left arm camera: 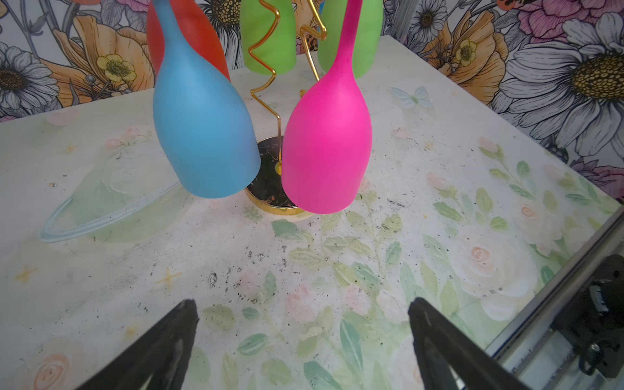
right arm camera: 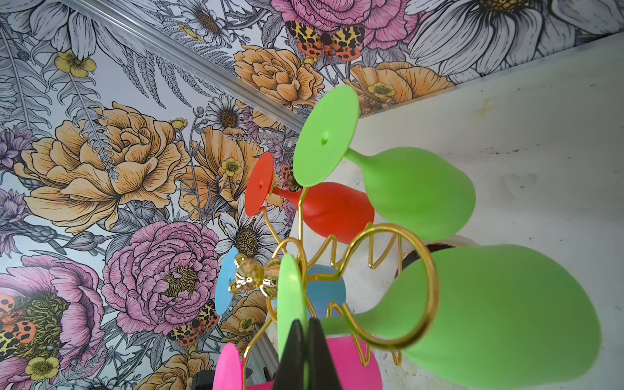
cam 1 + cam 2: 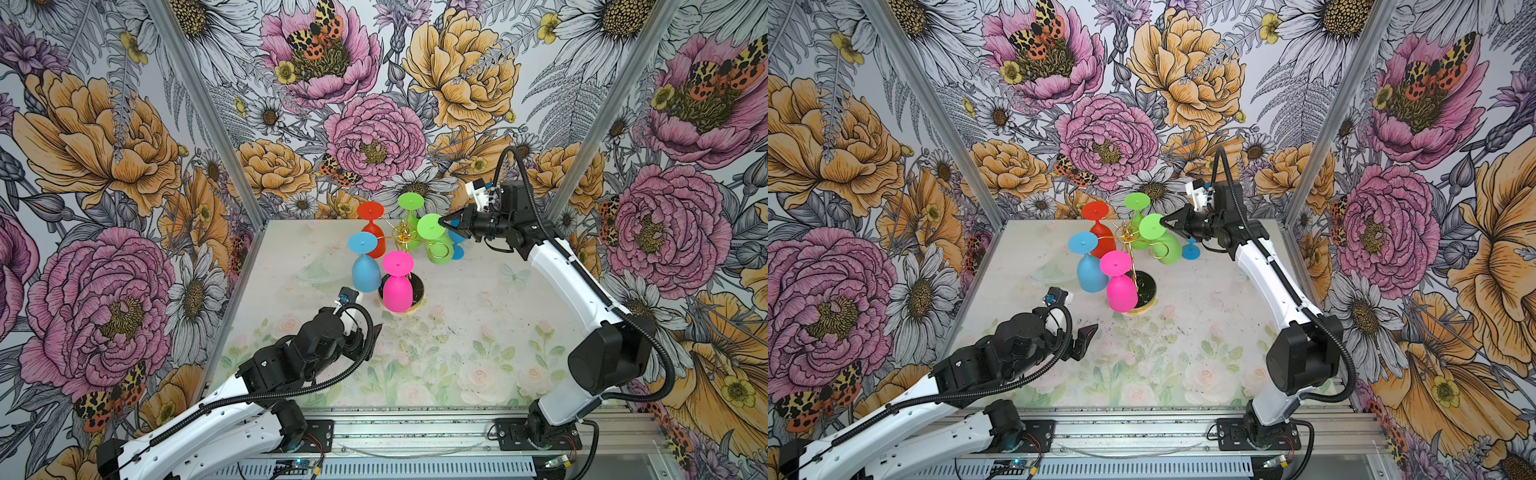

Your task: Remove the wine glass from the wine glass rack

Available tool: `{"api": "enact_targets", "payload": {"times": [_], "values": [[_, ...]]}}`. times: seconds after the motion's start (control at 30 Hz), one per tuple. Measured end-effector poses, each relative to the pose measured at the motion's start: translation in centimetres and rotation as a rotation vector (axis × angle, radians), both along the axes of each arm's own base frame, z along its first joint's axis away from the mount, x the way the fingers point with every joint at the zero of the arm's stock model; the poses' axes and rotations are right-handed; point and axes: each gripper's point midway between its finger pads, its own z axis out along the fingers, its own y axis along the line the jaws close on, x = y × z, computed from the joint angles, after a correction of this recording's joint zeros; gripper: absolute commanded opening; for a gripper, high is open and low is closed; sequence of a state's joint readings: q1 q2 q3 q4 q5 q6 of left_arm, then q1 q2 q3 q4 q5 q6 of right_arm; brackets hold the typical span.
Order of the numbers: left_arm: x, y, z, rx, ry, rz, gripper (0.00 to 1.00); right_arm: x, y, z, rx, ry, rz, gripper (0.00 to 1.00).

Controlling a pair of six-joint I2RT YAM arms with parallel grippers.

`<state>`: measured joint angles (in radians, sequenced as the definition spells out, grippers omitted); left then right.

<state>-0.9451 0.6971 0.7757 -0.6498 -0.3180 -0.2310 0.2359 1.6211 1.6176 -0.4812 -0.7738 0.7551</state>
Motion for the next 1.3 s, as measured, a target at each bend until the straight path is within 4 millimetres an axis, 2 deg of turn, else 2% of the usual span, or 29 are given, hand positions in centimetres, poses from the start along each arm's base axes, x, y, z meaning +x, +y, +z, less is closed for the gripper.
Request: {"api": "enact_targets", "payload": {"times": [0.2, 0.43, 0.6, 0.73, 0.83, 0.93, 1.07, 1.17, 1.3], "values": [[-1.2, -2.0, 1.6, -0.074, 0.032, -0.112, 0.99, -2.1, -2.0, 0.9, 0.007, -0.024, -0.028, 0.0], [-1.9, -3.9, 2.6, -0.159, 0.055, -0.185, 0.97, -4.2, -4.8, 0.7, 0.005, -0.032, -0.084, 0.0], [-1.9, -5.7, 3.5, -0.21, 0.091, -0.224, 0.87, -7.1, -5.3, -0.4, -0.021, -0.053, -0.072, 0.0], [-2.0, -7.3, 4.9, -0.284, 0.122, -0.26, 0.72, -10.1, -5.6, -1.5, -0.045, -0.074, -0.052, 0.0], [-2.1, -8.2, 5.9, -0.345, 0.141, -0.281, 0.7, -12.4, -5.1, -2.5, -0.058, -0.089, -0.017, 0.0], [-2.1, -8.9, 6.3, -0.402, 0.177, -0.287, 0.67, -15.3, -3.4, -3.2, -0.068, -0.107, 0.06, 0.0], [-2.1, -10.2, 6.7, -0.491, 0.254, -0.302, 0.6, -18.6, -1.1, -2.7, -0.078, -0.167, 0.163, 0.0], [-2.1, -11.2, 7.1, -0.566, 0.306, -0.323, 0.55, -20.2, 0.0, -2.1, -0.079, -0.211, 0.22, 0.0], [-2.1, -12.0, 7.4, -0.645, 0.358, -0.35, 0.48, -21.0, 1.0, -2.4, -0.093, -0.224, 0.262, 0.0]]}}
